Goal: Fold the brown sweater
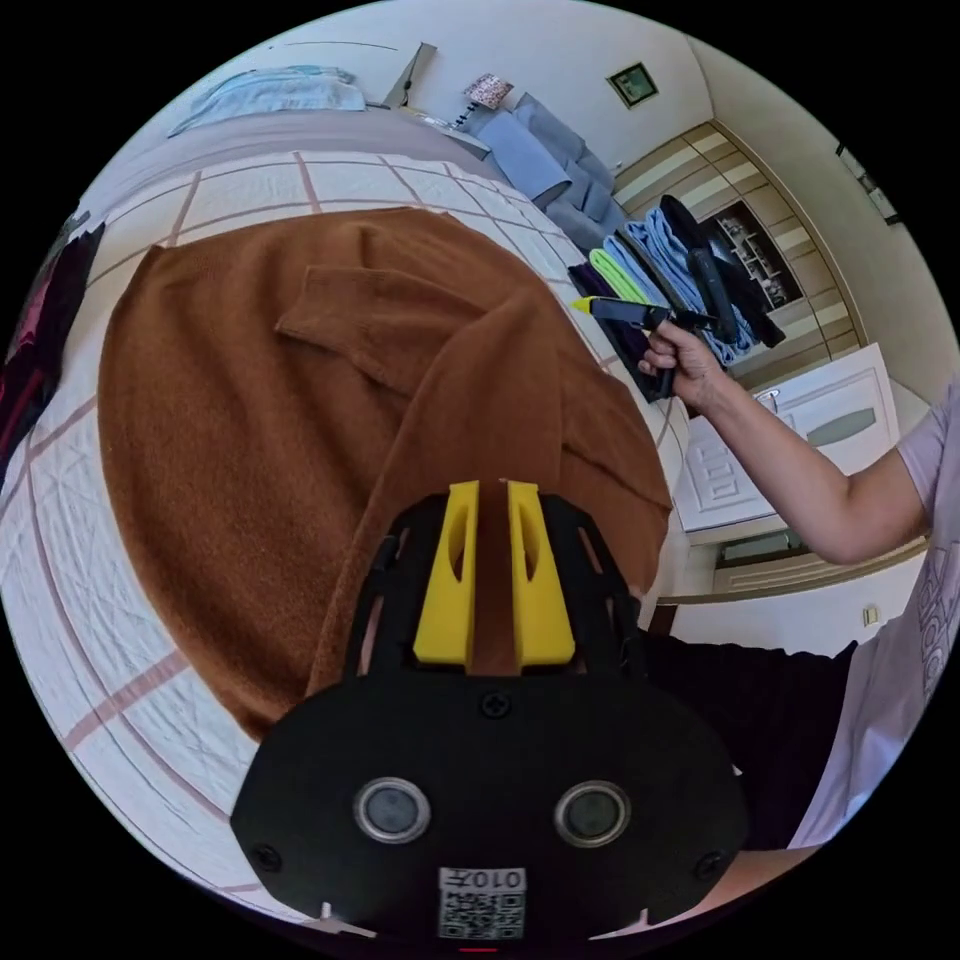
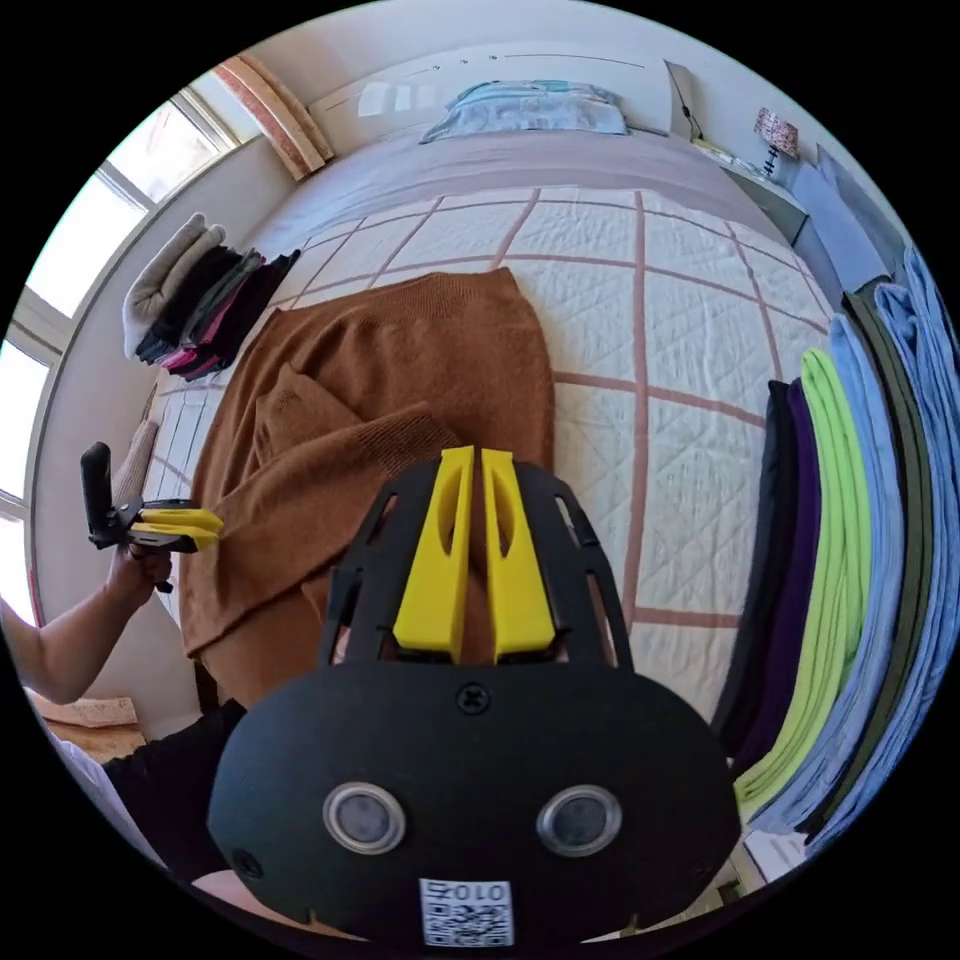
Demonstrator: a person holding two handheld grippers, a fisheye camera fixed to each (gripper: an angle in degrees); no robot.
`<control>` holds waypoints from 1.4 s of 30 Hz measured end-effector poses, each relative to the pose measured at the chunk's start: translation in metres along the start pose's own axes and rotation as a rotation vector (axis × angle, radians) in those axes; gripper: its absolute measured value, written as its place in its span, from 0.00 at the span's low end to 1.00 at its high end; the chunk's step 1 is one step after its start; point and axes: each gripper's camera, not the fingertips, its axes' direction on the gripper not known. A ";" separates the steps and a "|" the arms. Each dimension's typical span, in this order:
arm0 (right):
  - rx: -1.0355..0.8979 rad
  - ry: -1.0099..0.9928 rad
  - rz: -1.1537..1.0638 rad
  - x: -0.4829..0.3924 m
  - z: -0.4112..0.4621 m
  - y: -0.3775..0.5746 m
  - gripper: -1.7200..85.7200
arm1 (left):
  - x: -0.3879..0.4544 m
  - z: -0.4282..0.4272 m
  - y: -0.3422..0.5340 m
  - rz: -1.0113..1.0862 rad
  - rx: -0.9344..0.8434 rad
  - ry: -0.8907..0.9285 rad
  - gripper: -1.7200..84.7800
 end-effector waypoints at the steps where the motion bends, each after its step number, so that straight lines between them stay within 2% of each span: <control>1: 0.016 0.004 -0.018 -0.007 -0.003 0.000 0.06 | 0.002 -0.008 -0.007 0.002 0.035 -0.018 0.09; 4: 0.043 -0.070 -0.142 -0.045 -0.001 -0.017 0.06 | -0.002 -0.015 -0.044 0.032 0.089 -0.074 0.11; 6: 0.015 -0.345 -0.221 -0.065 0.021 -0.035 0.05 | -0.009 -0.006 -0.075 0.051 0.076 -0.061 0.12; 7: -0.035 -0.378 -0.223 -0.069 0.033 -0.039 0.05 | -0.012 0.005 -0.096 0.078 0.051 -0.030 0.12; 9: -0.270 -0.211 -0.123 -0.064 0.080 -0.046 0.05 | -0.009 0.022 -0.122 0.124 0.023 -0.021 0.13; 10: -0.287 -0.235 -0.113 -0.060 0.085 -0.045 0.05 | -0.007 0.035 -0.136 0.141 -0.015 -0.054 0.13; 12: -0.197 -0.403 -0.026 -0.041 0.068 -0.040 0.05 | -0.013 0.054 -0.149 0.124 -0.087 -0.120 0.13; 13: -0.166 -0.412 -0.036 -0.041 0.060 -0.036 0.05 | -0.023 0.062 -0.155 0.090 -0.124 -0.107 0.13; 16: -0.051 -0.333 -0.001 -0.032 0.031 -0.015 0.05 | -0.029 0.051 -0.162 0.064 -0.025 0.045 0.13; 19: -0.066 -0.332 0.012 -0.026 0.039 -0.005 0.05 | -0.013 0.053 -0.179 0.095 -0.011 0.063 0.13; 22: -0.174 -0.346 -0.011 -0.034 0.059 0.002 0.05 | 0.002 0.085 -0.202 0.145 -0.114 0.090 0.13; 24: -0.163 -0.309 0.009 -0.038 0.062 0.020 0.04 | 0.018 0.105 -0.210 0.208 -0.176 0.084 0.12; 29: -0.069 -0.303 0.055 -0.034 0.062 0.047 0.04 | 0.091 0.099 -0.189 0.517 -0.140 0.062 0.10; 31: -0.083 -0.321 0.045 -0.031 0.067 0.050 0.04 | 0.094 0.112 -0.179 0.506 -0.228 0.090 0.10; 34: -0.056 -0.353 0.062 -0.025 0.065 0.054 0.03 | 0.077 0.098 -0.171 0.440 -0.171 0.199 0.10; 36: -0.054 -0.387 0.090 -0.019 0.066 0.056 0.03 | 0.073 0.084 -0.169 0.418 -0.125 0.172 0.10; 38: -0.054 -0.396 0.099 -0.017 0.067 0.056 0.03 | 0.073 0.061 -0.171 0.406 -0.033 0.055 0.10; 40: -0.052 -0.397 0.104 -0.017 0.067 0.056 0.03 | 0.077 0.058 -0.178 0.437 -0.045 -0.032 0.11; 42: -0.040 -0.390 0.102 -0.017 0.065 0.058 0.03 | 0.079 0.066 -0.188 0.466 -0.095 -0.040 0.11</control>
